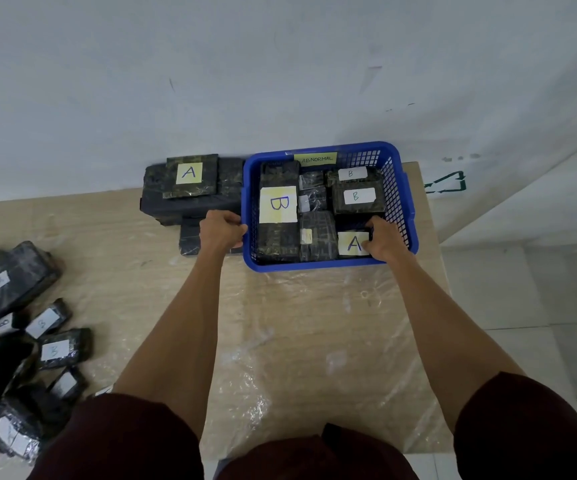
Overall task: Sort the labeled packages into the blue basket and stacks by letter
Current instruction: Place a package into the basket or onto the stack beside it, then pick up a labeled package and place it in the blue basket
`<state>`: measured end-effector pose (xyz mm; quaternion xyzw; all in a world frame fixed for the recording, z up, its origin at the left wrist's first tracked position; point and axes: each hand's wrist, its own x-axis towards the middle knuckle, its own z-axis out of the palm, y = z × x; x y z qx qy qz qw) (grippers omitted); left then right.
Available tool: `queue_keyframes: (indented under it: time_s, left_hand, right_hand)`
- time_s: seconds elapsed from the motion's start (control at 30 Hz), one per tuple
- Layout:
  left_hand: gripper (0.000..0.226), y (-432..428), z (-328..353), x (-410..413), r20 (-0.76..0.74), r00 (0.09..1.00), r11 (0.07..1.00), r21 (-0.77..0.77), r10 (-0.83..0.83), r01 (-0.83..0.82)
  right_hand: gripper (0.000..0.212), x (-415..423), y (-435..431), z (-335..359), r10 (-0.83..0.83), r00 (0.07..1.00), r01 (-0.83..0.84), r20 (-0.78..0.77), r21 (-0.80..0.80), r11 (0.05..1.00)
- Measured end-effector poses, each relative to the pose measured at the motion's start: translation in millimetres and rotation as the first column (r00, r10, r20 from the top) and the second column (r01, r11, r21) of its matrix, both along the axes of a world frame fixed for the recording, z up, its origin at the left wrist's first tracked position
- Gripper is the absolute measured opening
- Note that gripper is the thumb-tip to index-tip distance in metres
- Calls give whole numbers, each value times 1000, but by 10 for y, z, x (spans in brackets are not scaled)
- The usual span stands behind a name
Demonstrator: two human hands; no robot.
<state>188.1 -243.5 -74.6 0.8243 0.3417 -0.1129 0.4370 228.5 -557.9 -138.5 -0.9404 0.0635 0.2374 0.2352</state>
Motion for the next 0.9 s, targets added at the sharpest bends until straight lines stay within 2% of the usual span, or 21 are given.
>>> queue_keyframes:
  time_s: [0.4, 0.6, 0.77, 0.9]
  left_hand:
    - [13, -21, -1, -18, 6, 1000, 999, 44, -26, 26]
    - [19, 3, 68, -160, 49, 996, 997, 16, -74, 73]
    - [5, 321, 182, -445, 69, 988, 990, -32, -138, 141]
    - [9, 910, 197, -728, 81, 974, 976, -36, -211, 214]
  right_hand:
    - [51, -80, 3, 138, 34, 999, -34, -18, 2, 999]
    - [37, -217, 105, 387, -13, 992, 14, 127, -5, 1000]
    - [16, -419, 557, 638, -72, 937, 46, 341, 84, 995]
    - [22, -662, 1218, 796, -36, 930, -32, 367, 176, 984]
